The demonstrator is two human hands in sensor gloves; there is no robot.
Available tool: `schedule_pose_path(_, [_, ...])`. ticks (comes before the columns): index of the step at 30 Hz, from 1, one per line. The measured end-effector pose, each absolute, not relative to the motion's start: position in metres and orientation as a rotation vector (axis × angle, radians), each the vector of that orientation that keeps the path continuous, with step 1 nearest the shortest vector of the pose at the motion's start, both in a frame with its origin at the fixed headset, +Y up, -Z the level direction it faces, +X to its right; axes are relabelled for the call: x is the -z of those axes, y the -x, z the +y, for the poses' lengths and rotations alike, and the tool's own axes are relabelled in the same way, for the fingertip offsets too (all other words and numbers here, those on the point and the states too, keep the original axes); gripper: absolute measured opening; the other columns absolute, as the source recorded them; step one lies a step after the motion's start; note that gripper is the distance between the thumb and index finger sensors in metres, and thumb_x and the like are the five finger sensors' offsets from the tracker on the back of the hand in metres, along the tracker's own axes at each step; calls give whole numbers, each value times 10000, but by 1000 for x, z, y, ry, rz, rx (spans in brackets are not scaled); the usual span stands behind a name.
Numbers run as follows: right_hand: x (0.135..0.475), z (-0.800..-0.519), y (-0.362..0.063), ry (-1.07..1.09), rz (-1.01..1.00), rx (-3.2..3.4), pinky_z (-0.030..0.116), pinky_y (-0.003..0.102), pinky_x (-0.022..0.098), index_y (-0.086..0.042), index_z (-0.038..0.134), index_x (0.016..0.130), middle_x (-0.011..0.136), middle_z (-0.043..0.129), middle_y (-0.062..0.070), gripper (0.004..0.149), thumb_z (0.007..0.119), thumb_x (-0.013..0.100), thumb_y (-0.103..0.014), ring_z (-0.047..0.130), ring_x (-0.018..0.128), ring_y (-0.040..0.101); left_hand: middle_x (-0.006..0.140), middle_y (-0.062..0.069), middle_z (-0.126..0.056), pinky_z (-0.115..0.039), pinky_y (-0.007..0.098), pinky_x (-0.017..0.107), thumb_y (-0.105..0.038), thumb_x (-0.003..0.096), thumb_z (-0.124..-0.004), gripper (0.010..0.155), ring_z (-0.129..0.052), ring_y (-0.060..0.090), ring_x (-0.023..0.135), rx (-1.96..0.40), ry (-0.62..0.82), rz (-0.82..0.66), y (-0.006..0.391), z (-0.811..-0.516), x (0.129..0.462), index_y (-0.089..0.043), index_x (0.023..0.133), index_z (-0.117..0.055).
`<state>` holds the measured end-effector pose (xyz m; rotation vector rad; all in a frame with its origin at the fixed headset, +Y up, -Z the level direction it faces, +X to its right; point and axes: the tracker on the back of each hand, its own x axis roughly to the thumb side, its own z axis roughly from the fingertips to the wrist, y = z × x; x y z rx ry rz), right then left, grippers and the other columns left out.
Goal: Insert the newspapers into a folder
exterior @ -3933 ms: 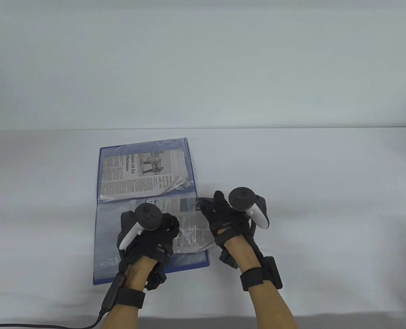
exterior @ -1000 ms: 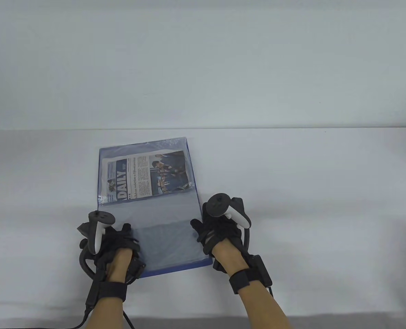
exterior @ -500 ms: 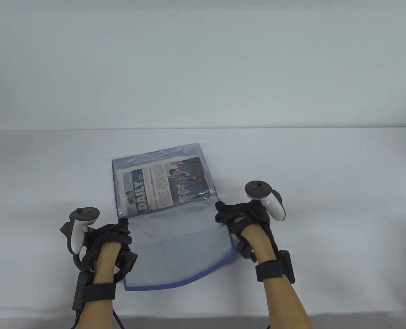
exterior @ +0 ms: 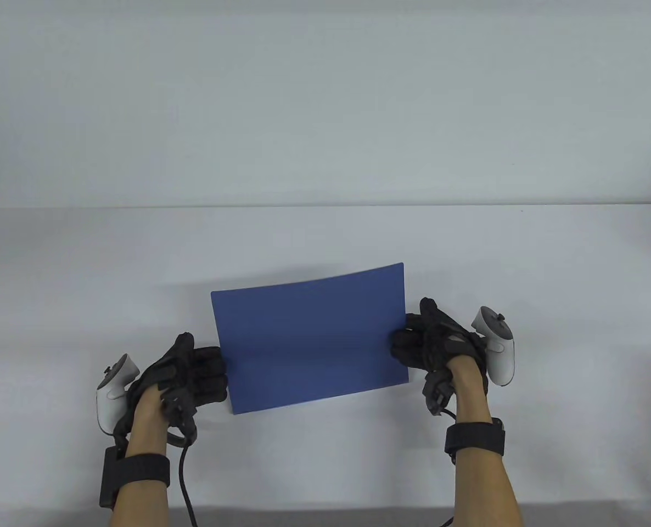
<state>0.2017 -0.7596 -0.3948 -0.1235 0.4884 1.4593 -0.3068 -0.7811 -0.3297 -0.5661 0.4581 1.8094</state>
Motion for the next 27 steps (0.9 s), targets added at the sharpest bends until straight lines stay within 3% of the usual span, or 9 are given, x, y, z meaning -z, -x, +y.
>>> schedule_pose_path(4, [397, -763, -192, 239, 666, -1905, 209, 754, 587, 92, 322, 1067, 991, 319, 392, 765, 567, 614, -473, 323, 875, 663, 1044, 112, -709, -550, 599, 798, -578, 603, -559, 781, -744, 398, 926, -1112, 460, 353, 277, -749, 342, -158, 1179, -239])
schedule_pose_path(6, [398, -768, -181, 253, 796, -2050, 121, 735, 574, 59, 282, 1083, 1028, 189, 335, 764, 568, 613, -471, 108, 902, 563, 1207, 135, -361, -368, 660, 831, -579, 602, -567, 811, -397, 451, 1113, -700, 563, 234, 243, -740, 347, -290, 1177, -74])
schedule_pose_path(9, [397, -778, -164, 208, 1002, -2044, -1, 703, 509, 66, 205, 1065, 951, -150, 289, 785, 558, 616, -472, -200, 788, 545, 1176, 140, 90, -110, 694, 786, -558, 602, -579, 847, 74, 475, 1070, -405, 783, 24, 198, -749, 349, -325, 1151, 23])
schedule_pose_path(13, [399, -772, -164, 216, 875, -2014, 44, 726, 517, 157, 379, 951, 959, -69, 337, 739, 568, 609, -470, -140, 803, 592, 972, 134, 386, 41, 703, 683, -518, 602, -639, 983, 329, 510, 878, -363, 964, -65, 165, -784, 343, -310, 1009, 232])
schedule_pose_path(15, [398, -768, -169, 170, 808, -1876, 62, 729, 526, 103, 629, 796, 985, 36, 360, 591, 574, 609, -456, -90, 826, 603, 977, 121, 380, 16, 697, 711, -517, 598, -652, 998, 309, 500, 908, -279, 941, -29, 168, -783, 344, -339, 977, 254])
schedule_pose_path(18, [399, -767, -163, -81, 804, -1417, 196, 751, 586, 109, 676, 744, 1007, 168, 370, 581, 595, 613, -451, 114, 899, 624, 1031, 85, 336, -25, 693, 745, -517, 602, -665, 991, 254, 486, 970, -331, 907, -3, 175, -779, 346, -365, 991, 234])
schedule_pose_path(21, [400, -756, -145, -308, 709, -937, 369, 716, 616, 150, 608, 865, 999, 157, 375, 674, 615, 612, -475, 386, 895, 614, 1143, 2, 207, -149, 654, 834, -501, 593, -620, 887, 85, 431, 1104, -324, 782, 90, 189, -769, 349, -468, 1019, 158])
schedule_pose_path(24, [403, -736, -133, -518, 612, -848, 379, 708, 642, -76, 355, 1119, 1040, 155, 322, 729, 621, 606, -521, 419, 940, 572, 1271, 5, -91, -332, 649, 875, -465, 601, -634, 781, -203, 439, 1195, -549, 605, 93, 208, -751, 351, -486, 1135, -64])
schedule_pose_path(27, [406, -719, -127, -553, 421, -771, 391, 715, 643, -175, 228, 1130, 1080, 202, 280, 728, 606, 612, -519, 460, 952, 551, 1262, 13, -365, -416, 649, 872, -458, 618, -677, 692, -420, 415, 1199, -786, 382, 132, 228, -732, 347, -481, 1151, -237])
